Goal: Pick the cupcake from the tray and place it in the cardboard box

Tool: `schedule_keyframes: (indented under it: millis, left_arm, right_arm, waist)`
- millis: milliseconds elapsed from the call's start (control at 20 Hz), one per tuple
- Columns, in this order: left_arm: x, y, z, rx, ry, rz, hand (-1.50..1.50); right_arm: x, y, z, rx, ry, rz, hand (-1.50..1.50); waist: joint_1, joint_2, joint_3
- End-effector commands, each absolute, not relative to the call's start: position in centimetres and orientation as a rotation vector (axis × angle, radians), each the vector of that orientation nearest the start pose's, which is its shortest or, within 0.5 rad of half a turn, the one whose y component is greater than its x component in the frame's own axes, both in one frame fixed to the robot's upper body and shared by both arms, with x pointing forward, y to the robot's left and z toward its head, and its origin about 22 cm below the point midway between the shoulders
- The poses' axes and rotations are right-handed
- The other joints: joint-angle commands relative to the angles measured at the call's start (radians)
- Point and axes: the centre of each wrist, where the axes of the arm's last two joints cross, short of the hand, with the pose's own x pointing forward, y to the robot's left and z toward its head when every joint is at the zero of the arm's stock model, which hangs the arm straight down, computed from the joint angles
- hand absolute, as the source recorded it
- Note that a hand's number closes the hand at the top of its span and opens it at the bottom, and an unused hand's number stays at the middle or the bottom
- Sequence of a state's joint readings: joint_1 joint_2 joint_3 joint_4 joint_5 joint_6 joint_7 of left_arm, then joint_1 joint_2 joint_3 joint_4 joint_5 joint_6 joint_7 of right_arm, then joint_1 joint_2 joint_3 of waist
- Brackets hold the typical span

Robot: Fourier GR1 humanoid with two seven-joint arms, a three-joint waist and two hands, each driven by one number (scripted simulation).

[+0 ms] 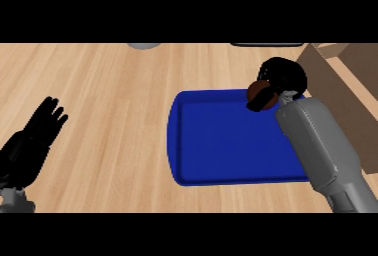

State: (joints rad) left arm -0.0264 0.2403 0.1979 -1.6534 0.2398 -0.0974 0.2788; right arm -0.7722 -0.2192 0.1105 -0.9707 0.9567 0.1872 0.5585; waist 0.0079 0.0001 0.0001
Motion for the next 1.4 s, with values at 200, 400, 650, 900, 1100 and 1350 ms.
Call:
schedule_keyframes:
  millis: [200, 400, 650, 900, 1100, 1350]
  left_arm:
    - [23.7, 31.4, 6.4, 0.059, -1.439, 0.038, 0.0]
    - [23.9, 31.6, 4.7, 0.066, -1.423, 0.057, 0.0]
    - [24.3, 33.2, 5.6, 0.059, -1.439, 0.069, 0.0]
    - [24.0, 32.7, 4.5, 0.057, -1.434, 0.048, 0.0]
    - [24.4, 32.6, 5.9, 0.069, -1.45, 0.044, 0.0]
    - [24.1, 29.5, 5.9, 0.055, -1.452, 0.046, 0.0]
  right_arm:
    - [39.5, -14.4, 20.0, -1.236, -1.203, 0.823, 1.5]
    - [37.5, -16.4, 23.4, -1.342, -1.24, 0.669, 1.5]
    - [37.6, -19.7, 28.9, -1.454, -1.198, 0.523, 1.5]
    - [39.0, -21.7, 27.2, -1.519, -1.134, 0.435, 1.5]
    - [38.8, -27.0, 27.3, -1.538, -1.061, 0.505, 1.5]
    - [38.9, -29.8, 24.9, -1.516, -1.081, 0.526, 1.5]
  waist:
    - [-0.002, -0.008, 0.0]
    - [-0.022, -0.009, 0.0]
    - [-0.013, -0.005, -0.001]
    - [-0.001, 0.001, 0.0]
    - [-0.004, 0.0, 0.0]
    - [-0.004, -0.001, 0.0]
